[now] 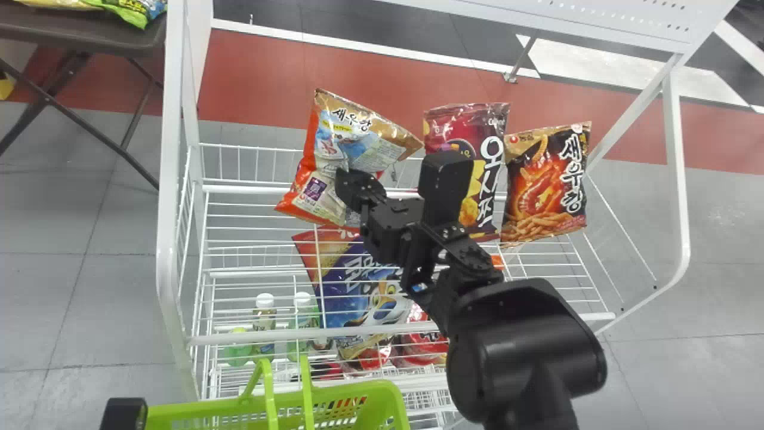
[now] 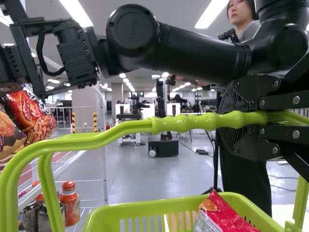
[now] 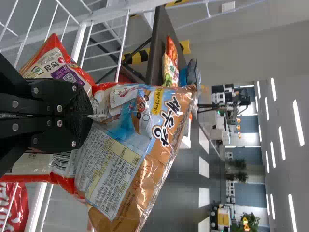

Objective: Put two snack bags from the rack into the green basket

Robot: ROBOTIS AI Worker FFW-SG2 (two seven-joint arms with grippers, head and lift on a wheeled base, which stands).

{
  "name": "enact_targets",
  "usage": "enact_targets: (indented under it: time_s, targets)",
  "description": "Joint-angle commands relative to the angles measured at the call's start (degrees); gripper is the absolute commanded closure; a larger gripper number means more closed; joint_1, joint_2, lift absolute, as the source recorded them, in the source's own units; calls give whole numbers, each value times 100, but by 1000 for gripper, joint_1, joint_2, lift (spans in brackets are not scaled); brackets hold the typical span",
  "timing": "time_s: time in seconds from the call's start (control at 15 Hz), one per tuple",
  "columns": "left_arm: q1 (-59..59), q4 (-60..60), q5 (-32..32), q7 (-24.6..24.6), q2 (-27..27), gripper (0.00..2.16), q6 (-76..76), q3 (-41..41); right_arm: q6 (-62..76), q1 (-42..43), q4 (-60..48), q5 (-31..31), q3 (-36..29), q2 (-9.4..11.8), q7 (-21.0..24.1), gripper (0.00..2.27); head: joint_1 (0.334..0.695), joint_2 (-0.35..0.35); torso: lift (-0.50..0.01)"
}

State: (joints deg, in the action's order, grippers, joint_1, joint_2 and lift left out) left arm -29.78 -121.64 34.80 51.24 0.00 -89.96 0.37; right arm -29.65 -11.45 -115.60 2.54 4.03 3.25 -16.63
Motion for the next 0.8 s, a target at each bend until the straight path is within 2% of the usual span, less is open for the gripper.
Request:
enact_targets:
  time_s: [0.0, 0.2, 0.33, 0.53, 0.67, 0.73]
  targets:
    - [-1, -9, 1, 17, -15, 1450, -7, -2, -441, -464, -780, 54, 19, 9, -42, 2047, 695, -294, -5]
    - [-1, -9, 9, 26, -15, 1450, -7, -11, -1057, -1422, -2107, 142, -192, 17, -104, 2047, 695, -297, -5]
    - [-1, 0, 9, 17, -15, 1450, -7, -11, -1408, -2081, -2836, 212, -535, 35, -209, 2047, 695, -336, -5]
    - [-1, -26, 1, -9, -15, 1450, -7, -81, -2498, -2951, -3566, 1319, -1616, 307, -526, 2047, 695, -350, -5]
    - [-168, -35, 1, -35, -15, 1450, -7, -81, -3623, -3118, -3759, 1662, -1985, 501, -666, 2047, 695, -350, -5]
    - [-168, -62, -43, -53, -15, 1450, -7, -107, -4185, -3188, -3847, 1829, -2161, 527, -693, 2047, 695, -350, -5]
